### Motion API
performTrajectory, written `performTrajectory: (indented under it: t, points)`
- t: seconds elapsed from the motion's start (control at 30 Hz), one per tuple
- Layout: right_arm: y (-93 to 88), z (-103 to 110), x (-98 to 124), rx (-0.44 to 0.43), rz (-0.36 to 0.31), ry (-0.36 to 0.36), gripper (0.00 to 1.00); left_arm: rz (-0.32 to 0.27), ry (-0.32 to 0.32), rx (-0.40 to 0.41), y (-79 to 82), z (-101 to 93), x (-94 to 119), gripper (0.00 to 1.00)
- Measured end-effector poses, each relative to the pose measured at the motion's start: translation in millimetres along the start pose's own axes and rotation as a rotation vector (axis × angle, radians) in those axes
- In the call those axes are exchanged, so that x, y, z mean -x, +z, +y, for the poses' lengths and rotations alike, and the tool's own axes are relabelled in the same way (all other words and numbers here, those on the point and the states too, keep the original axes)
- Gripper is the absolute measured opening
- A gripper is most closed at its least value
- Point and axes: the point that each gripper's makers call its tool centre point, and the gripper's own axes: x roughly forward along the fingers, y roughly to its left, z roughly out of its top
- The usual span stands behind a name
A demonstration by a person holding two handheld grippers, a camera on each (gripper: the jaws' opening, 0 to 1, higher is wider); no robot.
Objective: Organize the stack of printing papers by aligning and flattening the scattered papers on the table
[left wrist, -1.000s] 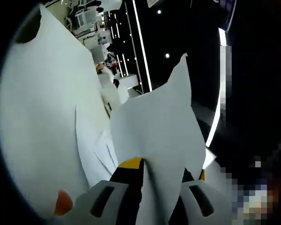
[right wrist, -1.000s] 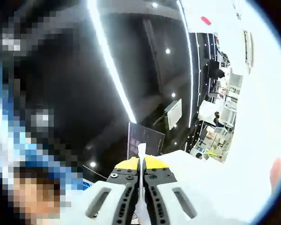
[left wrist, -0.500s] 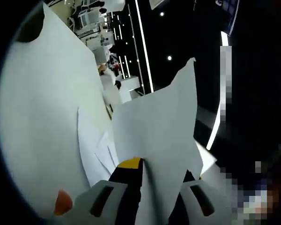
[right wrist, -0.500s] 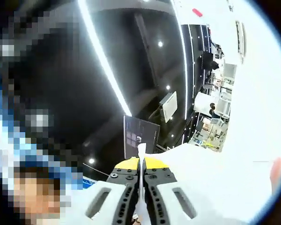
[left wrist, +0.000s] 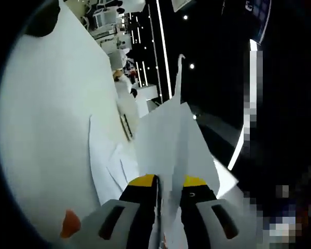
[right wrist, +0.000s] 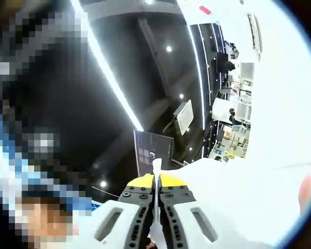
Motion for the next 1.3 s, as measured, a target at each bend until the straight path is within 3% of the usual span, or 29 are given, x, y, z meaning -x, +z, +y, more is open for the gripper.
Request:
performTrajectory:
  t: [0.13, 0.2, 0.43, 0.5, 0.6, 0.7, 0.87, 0.97, 1.17, 1.23, 1.3]
  points:
    - [4.6, -9.9, 4.6, 0.000, -0.038, -0.031, 0.00, -0.008, -0.002, 0.006, 0.9, 0.6, 1.4, 0.19]
    - [1.7, -1.3, 3.9, -0.071, -0.035, 0.017, 0.00, -0.003, 0.005, -0.001, -1.8, 1.8, 1.6, 0.17]
    - [-11.1, 19.1, -3.7, -0.113, -0.017, 0.100, 0.00, -0.006, 0.051, -0.049, -2.3, 9.2, 2.5, 0.13]
    - [-16.2, 19.5, -4.2, -0.114, 0.002, 0.103, 0.00, 0.018, 0.077, -0.094, -3.2, 13.5, 2.5, 0.16]
    - [-22.8, 11.8, -4.2, -0.120, 0.019, 0.078, 0.00, 0.027, 0.091, -0.106, -3.4, 14.2, -0.1, 0.29]
    - [-26.2, 5.8, -4.0, -0.126, 0.033, 0.063, 0.00, 0.028, 0.064, -0.083, -2.9, 10.4, -1.3, 0.24]
    - [-2.1, -6.7, -0.1, -0.053, -0.083, 0.018, 0.00, 0.002, 0.042, -0.045, 2.3, 8.7, 1.2, 0.19]
    - [0.1, -12.2, 2.5, -0.065, -0.092, 0.007, 0.00, -0.011, 0.036, -0.031, 3.5, 8.0, 1.4, 0.19]
    - [12.8, -32.3, 11.5, -0.051, -0.283, -0.058, 0.00, -0.086, 0.024, -0.011, 17.4, 7.8, 0.7, 0.21]
    - [3.4, -31.2, 9.9, -0.058, -0.276, -0.059, 0.00, -0.093, 0.021, -0.014, 16.4, 6.2, 0.9, 0.21]
    - [-12.4, -28.2, 6.2, -0.066, -0.210, -0.055, 0.00, -0.095, 0.021, -0.014, 15.2, 4.7, 1.1, 0.21]
